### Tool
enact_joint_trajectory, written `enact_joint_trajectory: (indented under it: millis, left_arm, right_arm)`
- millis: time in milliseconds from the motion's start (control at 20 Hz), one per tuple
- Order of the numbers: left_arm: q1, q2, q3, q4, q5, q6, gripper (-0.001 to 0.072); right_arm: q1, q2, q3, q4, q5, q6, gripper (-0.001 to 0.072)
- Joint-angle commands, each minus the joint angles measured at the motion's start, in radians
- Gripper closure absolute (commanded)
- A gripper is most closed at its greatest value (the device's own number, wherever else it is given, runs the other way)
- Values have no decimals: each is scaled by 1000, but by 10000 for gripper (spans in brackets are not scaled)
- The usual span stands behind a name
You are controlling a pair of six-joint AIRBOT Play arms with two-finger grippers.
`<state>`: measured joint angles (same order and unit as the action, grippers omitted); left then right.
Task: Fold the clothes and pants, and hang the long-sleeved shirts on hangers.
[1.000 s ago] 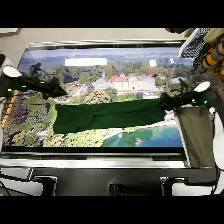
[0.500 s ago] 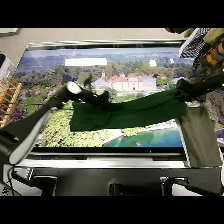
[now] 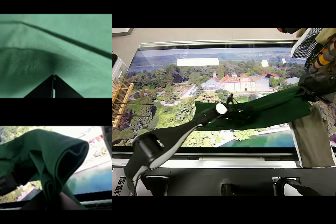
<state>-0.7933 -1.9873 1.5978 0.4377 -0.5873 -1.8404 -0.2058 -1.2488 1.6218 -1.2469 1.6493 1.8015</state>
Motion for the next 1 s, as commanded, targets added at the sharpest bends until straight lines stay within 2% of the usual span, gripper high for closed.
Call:
enact_joint_trajectory:
  millis: [0, 200, 350, 500, 700, 850, 950]
  left_arm:
    - [-64, -88, 101, -65, 31, -13, 692]
    - [-85, -143, 194, -64, -2, -37, 692]
    - [-44, -119, 194, -5, -174, -8, 693]
    - [27, -34, 192, 286, -372, -65, 693]
    - [169, 151, 192, 642, -631, -59, 692]
    - [307, 299, 192, 776, -800, -5, 691]
    - [398, 381, 192, 797, -873, 15, 690]
  right_arm:
    - [1, 13, 2, 4, 2, 21, 678]
    - [1, 13, 2, 3, 2, 21, 678]
    - [1, 13, 2, -19, -3, 21, 678]
    - [2, 12, 2, 7, -1, 21, 678]
    - [28, 11, 1, 212, -66, 30, 678]
    - [158, -11, 1, 203, -131, 93, 678]
    - [272, -48, 1, 193, -193, 161, 678]
